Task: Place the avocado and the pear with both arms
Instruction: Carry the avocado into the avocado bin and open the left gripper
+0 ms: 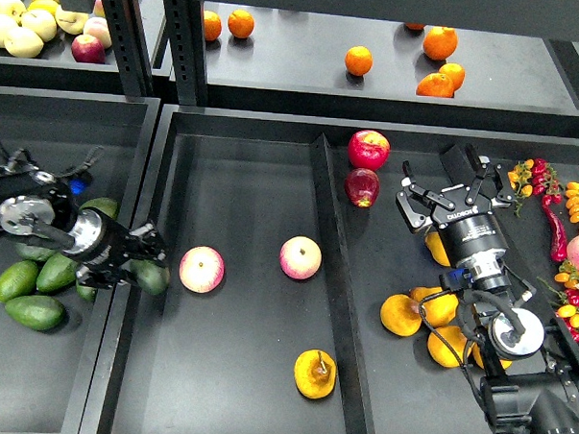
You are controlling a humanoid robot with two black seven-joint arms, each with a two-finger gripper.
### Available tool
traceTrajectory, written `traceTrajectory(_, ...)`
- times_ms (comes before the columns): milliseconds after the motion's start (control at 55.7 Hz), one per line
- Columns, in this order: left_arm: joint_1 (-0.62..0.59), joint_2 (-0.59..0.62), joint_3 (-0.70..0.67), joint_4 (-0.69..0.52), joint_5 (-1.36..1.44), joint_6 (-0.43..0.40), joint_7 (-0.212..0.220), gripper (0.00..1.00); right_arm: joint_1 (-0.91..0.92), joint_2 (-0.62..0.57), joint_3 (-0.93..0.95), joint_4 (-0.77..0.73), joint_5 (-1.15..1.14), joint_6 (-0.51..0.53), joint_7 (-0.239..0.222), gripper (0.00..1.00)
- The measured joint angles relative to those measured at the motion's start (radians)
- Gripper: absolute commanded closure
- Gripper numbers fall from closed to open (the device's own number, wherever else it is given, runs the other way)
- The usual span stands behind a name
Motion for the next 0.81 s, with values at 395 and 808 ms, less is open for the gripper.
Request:
traceTrajectory(395, 0.136, 0.200, -0.033, -0.031, 0.011, 0.000, 0.000, 0.52, 0.001, 0.000, -0.007, 0.003, 0.000, 0.000, -0.002, 0.00)
traceTrajectory(808, 0.206, 0.187, -0.080, 0.035, 0.013, 0.000, 0.000, 0.16, 0.003, 0.000, -0.008, 0.007, 0.000, 0.000, -0.002, 0.00)
